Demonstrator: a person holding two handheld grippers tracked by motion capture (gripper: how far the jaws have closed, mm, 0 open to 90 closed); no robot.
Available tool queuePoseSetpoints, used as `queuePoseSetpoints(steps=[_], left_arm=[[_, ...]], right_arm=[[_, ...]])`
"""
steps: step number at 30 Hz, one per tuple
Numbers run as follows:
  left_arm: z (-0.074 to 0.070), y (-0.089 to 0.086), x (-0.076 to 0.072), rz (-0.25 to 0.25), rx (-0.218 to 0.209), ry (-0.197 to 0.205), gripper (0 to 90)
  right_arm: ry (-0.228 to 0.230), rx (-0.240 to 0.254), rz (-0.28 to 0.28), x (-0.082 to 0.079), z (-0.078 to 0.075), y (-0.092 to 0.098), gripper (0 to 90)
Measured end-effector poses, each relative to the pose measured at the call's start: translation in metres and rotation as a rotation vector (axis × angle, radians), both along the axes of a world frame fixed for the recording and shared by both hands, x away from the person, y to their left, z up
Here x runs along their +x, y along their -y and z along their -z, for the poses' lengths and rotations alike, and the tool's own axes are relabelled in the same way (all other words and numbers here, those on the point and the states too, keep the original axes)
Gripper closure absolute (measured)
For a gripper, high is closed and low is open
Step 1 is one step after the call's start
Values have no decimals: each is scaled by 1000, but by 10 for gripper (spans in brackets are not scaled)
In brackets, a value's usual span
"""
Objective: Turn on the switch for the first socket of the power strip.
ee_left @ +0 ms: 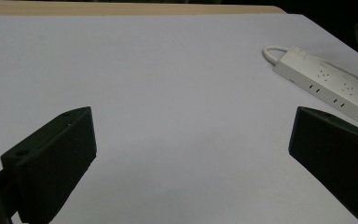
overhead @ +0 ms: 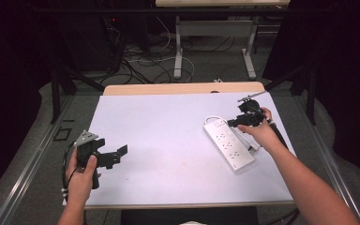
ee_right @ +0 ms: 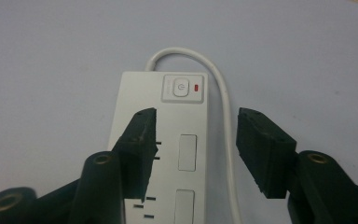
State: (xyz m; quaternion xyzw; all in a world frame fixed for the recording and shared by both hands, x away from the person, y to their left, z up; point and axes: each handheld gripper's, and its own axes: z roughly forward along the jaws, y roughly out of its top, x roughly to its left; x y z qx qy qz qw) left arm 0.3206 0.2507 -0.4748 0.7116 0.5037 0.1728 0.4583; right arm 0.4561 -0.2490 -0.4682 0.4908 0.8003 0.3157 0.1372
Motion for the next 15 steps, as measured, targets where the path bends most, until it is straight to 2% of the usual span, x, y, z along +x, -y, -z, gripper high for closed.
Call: queuePoseSetpoints(steps=[3,12,15], left_arm=[[0,0,0,0,1,0,8],[0,0,0,-2,-1,-1,7],[0,0,0,-2,0,0,7]], right_arm=[[22,-9,-2,1,1,-2,507],[20,-27,-12,4,6,-6,465],[-2,1,-2,4,7,-7,465]])
